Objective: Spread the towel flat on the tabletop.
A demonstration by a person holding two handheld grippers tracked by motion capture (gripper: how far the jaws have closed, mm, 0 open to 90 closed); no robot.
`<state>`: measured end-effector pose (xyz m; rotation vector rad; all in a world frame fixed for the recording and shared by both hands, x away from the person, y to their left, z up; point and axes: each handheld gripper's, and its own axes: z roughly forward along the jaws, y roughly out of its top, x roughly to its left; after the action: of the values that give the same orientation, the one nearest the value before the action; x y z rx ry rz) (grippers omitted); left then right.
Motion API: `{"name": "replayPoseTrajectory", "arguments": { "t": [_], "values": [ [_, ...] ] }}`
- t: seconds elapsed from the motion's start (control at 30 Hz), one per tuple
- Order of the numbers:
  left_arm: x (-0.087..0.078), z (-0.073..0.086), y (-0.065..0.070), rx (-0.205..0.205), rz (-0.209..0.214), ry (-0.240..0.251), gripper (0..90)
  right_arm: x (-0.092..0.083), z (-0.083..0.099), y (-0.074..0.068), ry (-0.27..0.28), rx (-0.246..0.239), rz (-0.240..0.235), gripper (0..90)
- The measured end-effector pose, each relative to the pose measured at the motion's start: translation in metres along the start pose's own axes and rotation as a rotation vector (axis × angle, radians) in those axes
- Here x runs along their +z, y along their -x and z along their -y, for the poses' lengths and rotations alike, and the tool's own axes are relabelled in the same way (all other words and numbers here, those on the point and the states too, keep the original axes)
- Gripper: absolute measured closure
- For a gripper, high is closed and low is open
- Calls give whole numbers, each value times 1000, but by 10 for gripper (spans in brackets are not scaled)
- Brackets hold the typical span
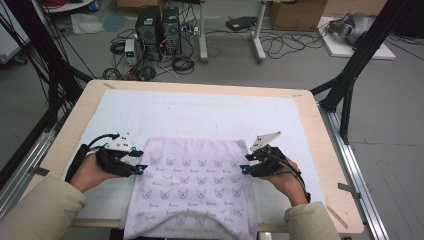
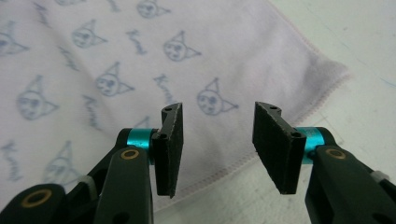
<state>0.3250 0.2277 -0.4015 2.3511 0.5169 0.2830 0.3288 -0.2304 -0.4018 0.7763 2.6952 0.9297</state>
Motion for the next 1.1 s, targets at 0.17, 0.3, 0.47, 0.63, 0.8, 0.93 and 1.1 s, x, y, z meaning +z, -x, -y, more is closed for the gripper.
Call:
{"name": "replayPoseTrajectory", "arguments": {
  "t": [0.17,0.3,0.47,0.63,0.8,0.93,1.1],
  "values": [
    [9,2,-6,-29,-57,-72,488,7,-1,6,-60,33,72,532],
    [15,5,-12,-78,-63,-102,488,11,-1,11,-103,92,92,578],
    [22,6,-14,-115,-61,-135,498,16,0,15,-148,143,94,614],
    [27,4,-14,-159,-45,-161,596,22,-1,15,-190,163,83,732],
    [28,1,-13,-178,-34,-172,687,23,-4,14,-210,174,56,864],
    [29,-2,-6,-127,-30,-187,871,24,-9,12,-237,171,67,891],
    [28,-3,-5,-134,-36,-179,883,16,-11,11,-170,163,58,892]
  ]
}}
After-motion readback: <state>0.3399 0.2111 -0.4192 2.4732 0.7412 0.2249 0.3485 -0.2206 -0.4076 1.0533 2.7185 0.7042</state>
